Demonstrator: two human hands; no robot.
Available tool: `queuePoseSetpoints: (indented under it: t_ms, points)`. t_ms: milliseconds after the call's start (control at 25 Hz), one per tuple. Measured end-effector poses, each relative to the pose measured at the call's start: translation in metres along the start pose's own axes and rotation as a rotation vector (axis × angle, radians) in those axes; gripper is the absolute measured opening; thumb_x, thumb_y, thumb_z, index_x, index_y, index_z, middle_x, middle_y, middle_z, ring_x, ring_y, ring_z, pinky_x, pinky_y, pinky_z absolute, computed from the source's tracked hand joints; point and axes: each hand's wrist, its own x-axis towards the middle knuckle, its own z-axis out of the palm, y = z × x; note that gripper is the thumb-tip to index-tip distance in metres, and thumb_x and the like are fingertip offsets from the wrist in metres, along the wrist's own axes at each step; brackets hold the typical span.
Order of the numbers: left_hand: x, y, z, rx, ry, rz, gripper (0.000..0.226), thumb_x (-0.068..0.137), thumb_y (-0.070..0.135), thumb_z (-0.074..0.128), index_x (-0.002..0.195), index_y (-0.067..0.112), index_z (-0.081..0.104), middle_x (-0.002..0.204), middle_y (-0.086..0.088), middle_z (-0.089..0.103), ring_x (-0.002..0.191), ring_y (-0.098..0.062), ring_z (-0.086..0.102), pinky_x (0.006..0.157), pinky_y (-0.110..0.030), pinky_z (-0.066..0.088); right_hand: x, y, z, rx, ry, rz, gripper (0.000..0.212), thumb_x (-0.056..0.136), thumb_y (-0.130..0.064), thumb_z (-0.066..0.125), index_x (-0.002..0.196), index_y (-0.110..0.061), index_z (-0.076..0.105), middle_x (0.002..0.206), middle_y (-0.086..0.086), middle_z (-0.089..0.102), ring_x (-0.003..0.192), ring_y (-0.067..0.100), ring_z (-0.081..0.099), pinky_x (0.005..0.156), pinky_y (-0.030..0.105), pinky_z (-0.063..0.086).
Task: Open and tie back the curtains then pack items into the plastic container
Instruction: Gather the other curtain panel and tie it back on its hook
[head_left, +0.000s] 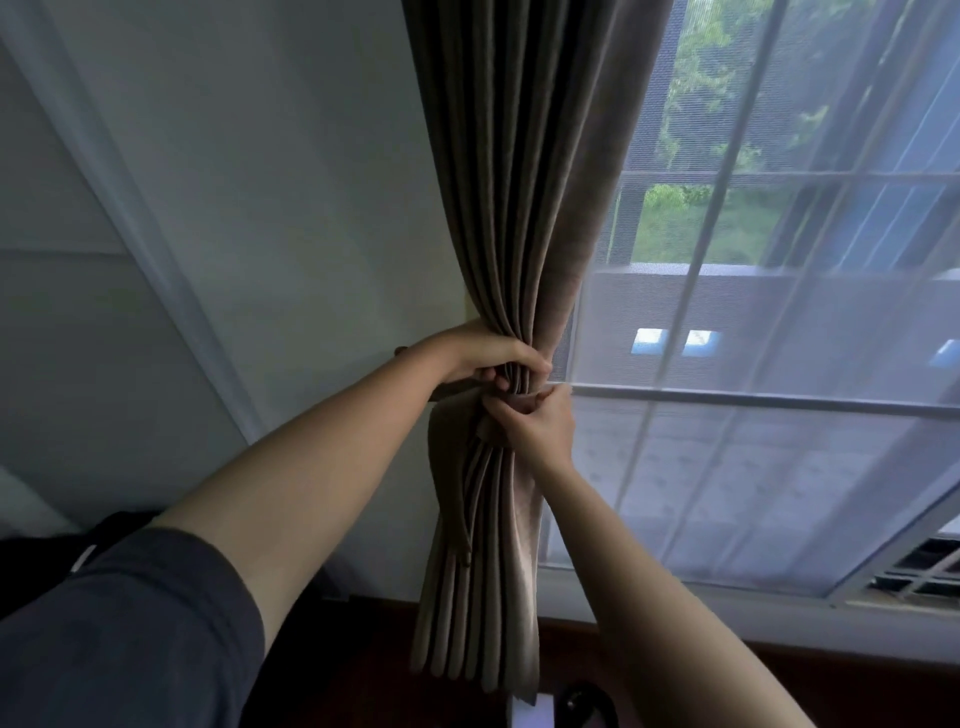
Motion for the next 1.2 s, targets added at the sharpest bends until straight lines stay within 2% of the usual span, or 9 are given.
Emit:
queuePoseSetpoints:
  t_ms: [240, 320, 440, 520, 640, 760, 880, 1040, 1200]
  points:
    - [-0.013, -0.002, -0.024, -0.082, -0.099, 0.128, 0.018, 0.071, 0.001, 0.068, 0.087, 0.005, 0.065, 0.081, -0.011, 0.064, 0.072, -0.016, 0.058, 0.063, -0.024, 0.044, 0.021, -0.009, 0.015, -0.157, -0.012, -0.023, 0.052, 0.065, -0.052, 0.067, 0.109, -0.027, 0.054, 0.091, -0.001, 0.060, 0.106, 0.027, 0.055, 0.074, 0.032, 0.044]
    - [-0.016, -0.023, -0.035, -0.139, -0.030, 0.166, 0.034, 0.072, -0.007, 0.056, 0.102, 0.008, 0.063, 0.092, -0.011, 0.066, 0.077, -0.015, 0.061, 0.066, -0.024, 0.046, 0.022, -0.011, 0.017, -0.172, 0.007, -0.017, 0.047, 0.064, -0.052, 0.066, 0.104, -0.028, 0.057, 0.090, 0.003, 0.062, 0.105, 0.029, 0.056, 0.075, 0.034, 0.046]
    - [-0.020, -0.075, -0.029, 0.055, 0.184, 0.097, 0.057, 0.075, -0.005, 0.057, 0.126, 0.019, 0.054, 0.124, -0.007, 0.060, 0.101, -0.018, 0.059, 0.081, -0.030, 0.049, 0.017, -0.005, 0.017, -0.197, 0.003, -0.024, 0.043, 0.066, -0.048, 0.067, 0.103, -0.029, 0.058, 0.086, -0.001, 0.056, 0.107, 0.029, 0.054, 0.077, 0.035, 0.046]
    - [-0.020, -0.103, -0.010, 0.209, 0.158, 0.134, 0.049, 0.077, 0.007, 0.061, 0.124, 0.019, 0.057, 0.122, -0.005, 0.061, 0.110, -0.019, 0.058, 0.096, -0.038, 0.047, 0.013, 0.001, 0.015, -0.207, -0.009, -0.039, 0.041, 0.065, -0.047, 0.068, 0.102, -0.031, 0.058, 0.084, -0.004, 0.056, 0.107, 0.028, 0.055, 0.078, 0.035, 0.047]
    - [-0.013, -0.110, -0.001, 0.441, 0.284, 0.217, 0.028, 0.082, 0.026, 0.051, 0.106, 0.022, 0.065, 0.106, -0.006, 0.065, 0.105, -0.024, 0.058, 0.087, -0.040, 0.047, 0.009, 0.003, 0.011, -0.176, -0.045, -0.084, 0.035, 0.063, -0.046, 0.070, 0.093, -0.036, 0.055, 0.086, -0.004, 0.062, 0.099, 0.024, 0.059, 0.071, 0.032, 0.049]
    - [-0.013, -0.094, -0.017, 0.911, 0.430, 0.378, 0.022, 0.090, 0.018, 0.048, 0.098, 0.020, 0.068, 0.100, -0.002, 0.065, 0.103, -0.024, 0.054, 0.083, -0.038, 0.039, 0.002, 0.002, 0.005, -0.161, -0.075, -0.149, 0.033, 0.064, -0.046, 0.072, 0.088, -0.040, 0.051, 0.083, -0.008, 0.062, 0.091, 0.019, 0.061, 0.065, 0.028, 0.044]
    - [-0.013, -0.079, -0.029, 1.051, 0.528, 0.521, 0.016, 0.088, 0.019, 0.054, 0.092, 0.020, 0.070, 0.095, -0.002, 0.064, 0.097, -0.024, 0.052, 0.078, -0.036, 0.035, -0.001, 0.005, 0.002, -0.162, -0.081, -0.207, 0.032, 0.067, -0.043, 0.073, 0.091, -0.037, 0.053, 0.078, -0.013, 0.062, 0.086, 0.017, 0.062, 0.063, 0.028, 0.045]
    - [-0.003, -0.061, -0.015, 0.424, 0.553, 0.347, 0.011, 0.086, 0.007, 0.050, 0.088, 0.002, 0.059, 0.083, -0.008, 0.059, 0.074, -0.019, 0.056, 0.061, -0.029, 0.042, -0.001, 0.010, -0.004, -0.126, -0.107, -0.220, 0.032, 0.070, -0.037, 0.074, 0.097, -0.029, 0.057, 0.078, -0.013, 0.063, 0.078, 0.010, 0.060, 0.058, 0.020, 0.042]
    - [-0.012, -0.057, 0.006, 0.183, 0.541, 0.273, 0.016, 0.094, 0.006, 0.046, 0.101, -0.004, 0.057, 0.073, 0.001, 0.055, 0.069, -0.013, 0.053, 0.054, -0.018, 0.043, -0.001, 0.014, -0.006, -0.086, -0.148, -0.246, 0.033, 0.069, -0.033, 0.076, 0.097, -0.030, 0.058, 0.082, -0.015, 0.064, 0.081, 0.008, 0.061, 0.066, 0.023, 0.048]
